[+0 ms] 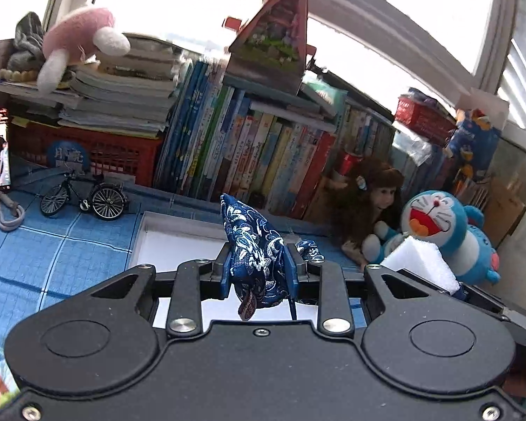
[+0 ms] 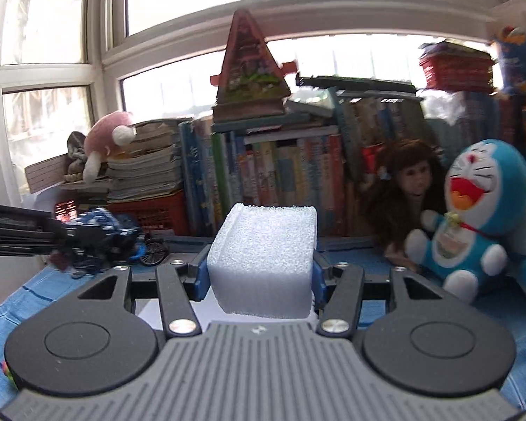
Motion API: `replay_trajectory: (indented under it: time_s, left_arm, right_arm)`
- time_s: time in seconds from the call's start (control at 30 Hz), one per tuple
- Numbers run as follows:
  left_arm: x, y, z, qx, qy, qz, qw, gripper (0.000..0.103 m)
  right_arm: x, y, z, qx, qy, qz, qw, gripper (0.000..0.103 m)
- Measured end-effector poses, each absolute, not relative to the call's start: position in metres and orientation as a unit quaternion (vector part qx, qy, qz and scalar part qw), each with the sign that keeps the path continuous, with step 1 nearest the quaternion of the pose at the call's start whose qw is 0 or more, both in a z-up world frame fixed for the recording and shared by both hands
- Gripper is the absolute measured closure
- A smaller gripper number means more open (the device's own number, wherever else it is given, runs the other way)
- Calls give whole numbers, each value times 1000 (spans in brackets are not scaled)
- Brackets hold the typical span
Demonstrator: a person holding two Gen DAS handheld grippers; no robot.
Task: Organize soft objects
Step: 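Lift and carry the foam block and floral pouch over the white tray with both tools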
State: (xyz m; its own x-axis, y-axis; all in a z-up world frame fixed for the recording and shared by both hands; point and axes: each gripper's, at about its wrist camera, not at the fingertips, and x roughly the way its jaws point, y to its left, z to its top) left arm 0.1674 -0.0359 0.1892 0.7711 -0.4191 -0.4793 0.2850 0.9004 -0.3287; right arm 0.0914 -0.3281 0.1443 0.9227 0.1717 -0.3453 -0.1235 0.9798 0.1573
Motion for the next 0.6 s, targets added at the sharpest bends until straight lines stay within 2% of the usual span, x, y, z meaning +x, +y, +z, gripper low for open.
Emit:
replay_trajectory:
  time_s: [0.6]
  left_arm:
    - [292,-33,98,-155,438,-113,878,75]
  right_arm:
    - [210,-312,81,72,380,90,918,44]
